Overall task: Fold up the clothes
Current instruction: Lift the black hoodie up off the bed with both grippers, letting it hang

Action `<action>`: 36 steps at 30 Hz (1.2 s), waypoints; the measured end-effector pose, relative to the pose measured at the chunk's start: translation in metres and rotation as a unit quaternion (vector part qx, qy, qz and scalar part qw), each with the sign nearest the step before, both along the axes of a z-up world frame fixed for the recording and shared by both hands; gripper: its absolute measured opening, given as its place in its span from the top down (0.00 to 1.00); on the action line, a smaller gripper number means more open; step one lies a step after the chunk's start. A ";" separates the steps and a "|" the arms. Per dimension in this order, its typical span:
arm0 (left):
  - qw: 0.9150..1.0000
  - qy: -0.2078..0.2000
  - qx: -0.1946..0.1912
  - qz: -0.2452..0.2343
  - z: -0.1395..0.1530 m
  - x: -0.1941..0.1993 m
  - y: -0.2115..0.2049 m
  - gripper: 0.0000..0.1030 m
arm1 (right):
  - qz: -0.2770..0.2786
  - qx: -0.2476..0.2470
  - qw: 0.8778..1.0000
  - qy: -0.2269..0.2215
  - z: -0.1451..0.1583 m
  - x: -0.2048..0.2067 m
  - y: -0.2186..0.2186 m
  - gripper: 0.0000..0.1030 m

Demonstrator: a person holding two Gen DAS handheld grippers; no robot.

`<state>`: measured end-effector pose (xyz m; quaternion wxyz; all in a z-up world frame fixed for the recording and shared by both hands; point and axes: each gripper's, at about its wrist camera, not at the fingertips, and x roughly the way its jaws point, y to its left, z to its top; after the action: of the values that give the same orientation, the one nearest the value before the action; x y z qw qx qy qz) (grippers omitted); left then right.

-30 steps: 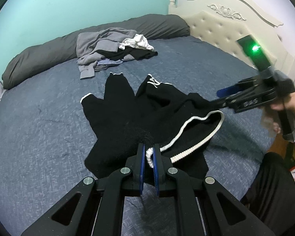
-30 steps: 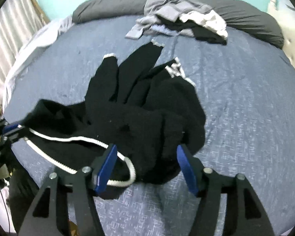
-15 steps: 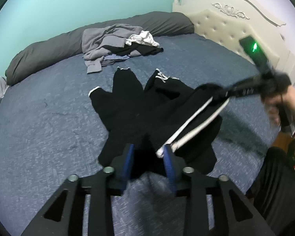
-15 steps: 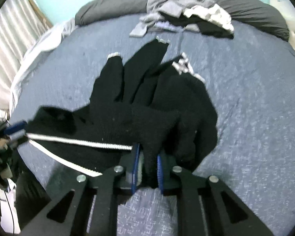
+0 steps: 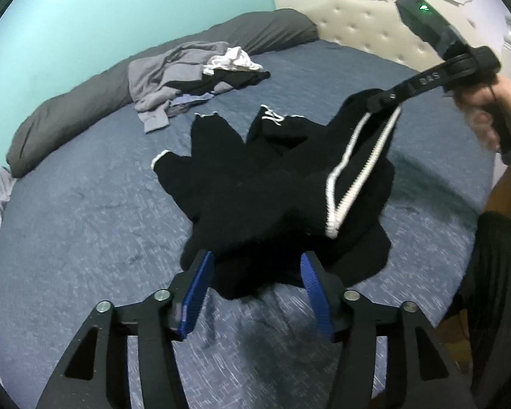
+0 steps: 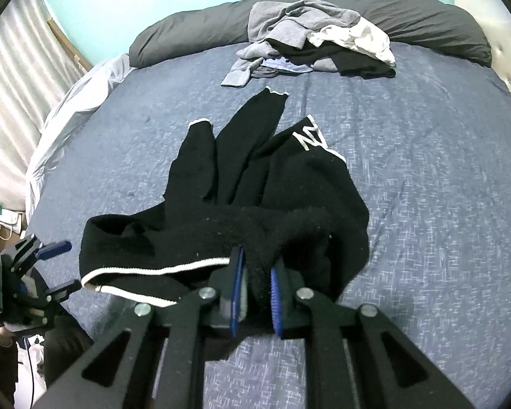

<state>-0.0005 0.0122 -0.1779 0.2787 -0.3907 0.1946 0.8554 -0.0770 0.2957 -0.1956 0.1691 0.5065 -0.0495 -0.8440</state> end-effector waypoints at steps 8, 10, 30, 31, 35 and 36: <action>0.999 -0.005 -0.034 -0.003 -0.024 -0.028 0.010 0.37 | 0.008 -0.012 1.000 0.004 0.006 0.004 0.001 0.87; 1.000 -0.006 -0.030 -0.004 -0.027 -0.031 0.012 0.68 | 0.010 -0.016 1.000 0.006 0.009 0.005 0.000 0.87; 0.984 0.158 0.078 0.033 0.232 -0.040 -0.005 0.93 | -0.011 -0.053 0.979 0.199 0.247 0.021 0.023 0.89; 0.982 0.170 0.079 0.033 0.249 -0.038 -0.005 0.93 | -0.013 -0.052 0.976 0.211 0.265 0.022 0.024 0.89; 0.971 0.218 0.093 0.032 0.322 -0.026 -0.004 0.93 | -0.023 -0.049 0.964 0.261 0.338 0.033 0.029 0.89; 0.968 0.229 0.097 0.032 0.337 -0.023 -0.004 0.93 | -0.025 -0.050 0.960 0.273 0.355 0.036 0.030 0.89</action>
<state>-0.0239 0.0078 0.1593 0.2355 -0.1617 0.1564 0.9455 -0.0411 0.3260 0.1597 0.1800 0.2462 -0.0559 -0.9507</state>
